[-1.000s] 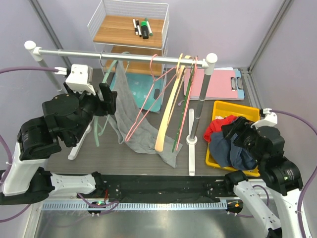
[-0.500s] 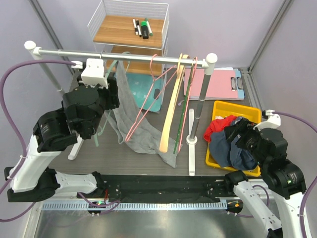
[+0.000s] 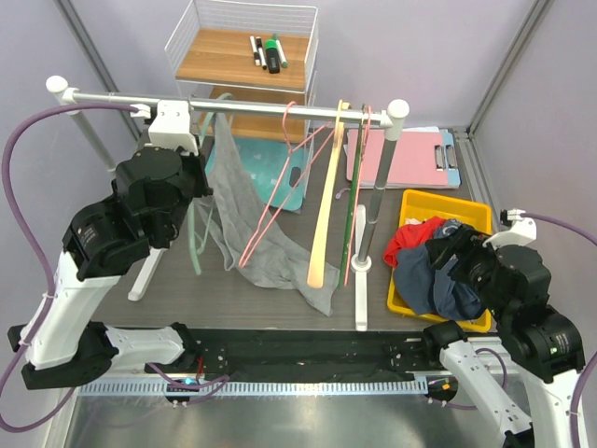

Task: Remove the tank top from the hanger
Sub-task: Pick up the hanger.

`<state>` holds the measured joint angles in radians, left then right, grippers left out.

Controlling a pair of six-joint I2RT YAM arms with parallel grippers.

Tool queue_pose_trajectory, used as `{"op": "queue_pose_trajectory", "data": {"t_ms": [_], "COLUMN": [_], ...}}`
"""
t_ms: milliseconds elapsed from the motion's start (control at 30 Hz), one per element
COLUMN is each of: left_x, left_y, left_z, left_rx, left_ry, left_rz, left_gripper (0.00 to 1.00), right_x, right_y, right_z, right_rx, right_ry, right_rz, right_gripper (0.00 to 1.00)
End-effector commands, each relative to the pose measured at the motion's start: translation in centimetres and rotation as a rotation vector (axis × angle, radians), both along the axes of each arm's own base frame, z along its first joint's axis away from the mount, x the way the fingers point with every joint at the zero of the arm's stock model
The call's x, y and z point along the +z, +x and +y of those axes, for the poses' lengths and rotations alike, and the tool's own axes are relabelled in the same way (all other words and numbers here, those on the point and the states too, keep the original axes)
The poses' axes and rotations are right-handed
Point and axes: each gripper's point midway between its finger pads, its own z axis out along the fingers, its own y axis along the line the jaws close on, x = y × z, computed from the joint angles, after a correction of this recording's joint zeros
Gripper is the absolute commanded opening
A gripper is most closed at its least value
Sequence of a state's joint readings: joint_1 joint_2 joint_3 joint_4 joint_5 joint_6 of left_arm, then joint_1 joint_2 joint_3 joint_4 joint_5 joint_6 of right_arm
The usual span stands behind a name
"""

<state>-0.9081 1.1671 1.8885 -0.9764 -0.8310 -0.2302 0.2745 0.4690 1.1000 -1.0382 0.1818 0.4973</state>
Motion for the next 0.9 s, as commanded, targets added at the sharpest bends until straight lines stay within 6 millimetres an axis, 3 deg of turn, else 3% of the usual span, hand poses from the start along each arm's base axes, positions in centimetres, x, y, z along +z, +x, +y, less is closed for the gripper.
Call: {"op": "queue_pose_trajectory", "data": {"t_ms": [0, 167, 333, 633, 867], "left_x": [0.8, 2.2, 4.1, 7.1, 6.4], "left_y": [0.5, -0.2, -1.9, -6.2, -10.5], "left_z": [-0.2, 0.1, 0.1, 0.2, 0.4], "left_rx": [0.004, -0.025, -0.104, -0.307, -0.482], "left_ry": [-0.031, -0.080, -0.168, -0.328, -0.379], "left_rz": [-0.021, -0.043, -0.067, -0.101, -0.064], "left_gripper": [0.12, 0.00, 0.00, 0.00, 0.00], "right_x": [3.2, 4.9, 5.7, 3.2, 2.3], "right_y": [-1.0, -2.6, -4.8, -5.4, -5.5], "right_z": [-0.4, 1.8, 4.3, 5.5, 5.6], "right_rx": [0.017, 0.196, 0.374, 0.454, 0.467], "right_ry": [-0.011, -0.026, 0.009, 0.019, 0.019], "right_rz": [-0.080, -0.132, -0.184, -0.132, -0.116], "right_gripper": [0.76, 0.76, 0.76, 0.76, 0.76]}}
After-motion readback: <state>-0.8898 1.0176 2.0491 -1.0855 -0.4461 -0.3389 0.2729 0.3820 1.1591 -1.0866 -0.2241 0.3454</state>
